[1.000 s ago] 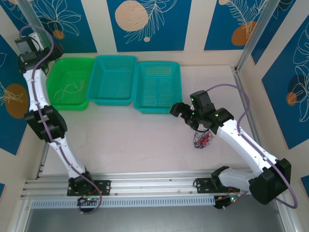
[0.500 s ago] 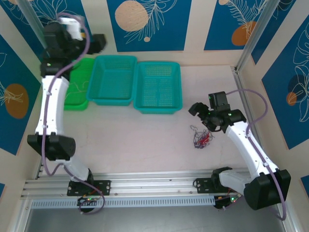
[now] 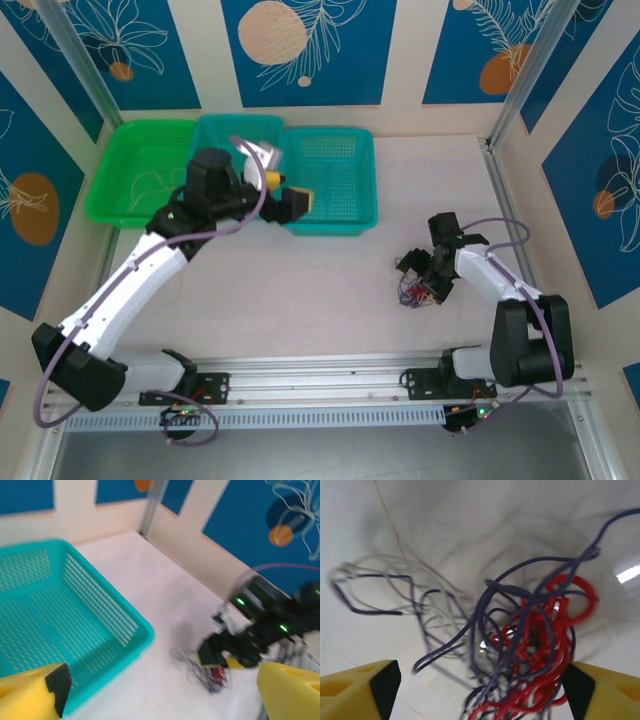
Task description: Untangle the cables
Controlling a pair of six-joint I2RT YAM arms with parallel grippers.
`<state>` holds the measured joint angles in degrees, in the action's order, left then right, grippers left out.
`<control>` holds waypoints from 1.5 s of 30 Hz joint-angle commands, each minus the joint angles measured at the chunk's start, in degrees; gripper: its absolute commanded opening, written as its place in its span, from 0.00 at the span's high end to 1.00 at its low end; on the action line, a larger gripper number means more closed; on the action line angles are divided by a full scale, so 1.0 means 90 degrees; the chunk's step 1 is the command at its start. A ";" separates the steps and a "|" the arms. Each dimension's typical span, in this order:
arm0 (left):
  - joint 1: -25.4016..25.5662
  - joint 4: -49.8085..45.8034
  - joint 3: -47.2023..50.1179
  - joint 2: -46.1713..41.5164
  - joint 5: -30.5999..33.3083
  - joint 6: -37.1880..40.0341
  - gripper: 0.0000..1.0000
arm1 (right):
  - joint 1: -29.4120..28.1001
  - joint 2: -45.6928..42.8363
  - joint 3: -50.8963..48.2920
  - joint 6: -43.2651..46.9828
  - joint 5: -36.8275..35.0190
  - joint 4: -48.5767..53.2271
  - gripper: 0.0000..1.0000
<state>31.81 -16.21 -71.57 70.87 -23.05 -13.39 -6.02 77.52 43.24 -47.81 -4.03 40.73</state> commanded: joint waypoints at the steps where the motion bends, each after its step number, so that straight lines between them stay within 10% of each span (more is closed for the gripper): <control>1: 0.0251 0.0475 0.0681 -0.0524 0.0368 -0.0383 0.04 | -0.0107 0.0340 -0.0064 0.0091 0.0096 -0.0308 0.29; 7: 0.0366 0.0461 0.1487 -0.0820 0.0440 -0.0566 0.04 | -0.0113 0.0650 -0.0077 0.0251 0.0270 -0.0668 0.80; 12: 0.0367 0.0165 0.1530 -0.0705 0.0196 -0.0763 0.04 | -0.0333 -0.0143 -0.0098 0.0431 0.0816 -0.0918 0.94; 26: 0.0362 0.1591 0.2217 -0.0061 -0.0202 -0.2469 0.12 | -0.1567 -0.1503 0.0621 -0.0045 0.2166 -0.1093 0.96; 37: 0.0362 0.3090 0.3598 0.0120 -0.0046 -0.5356 0.62 | -0.1609 -0.1484 0.0660 -0.1303 0.2520 -0.1975 0.99; 45: 0.0401 0.5026 0.4031 0.0904 -0.0504 -0.6445 0.56 | -0.1669 -0.1508 0.0655 -0.1675 0.2694 -0.2266 1.00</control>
<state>34.79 19.38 -35.44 77.67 -25.47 -66.32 -20.49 64.93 47.55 -60.42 17.78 22.15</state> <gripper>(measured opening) 0.443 0.096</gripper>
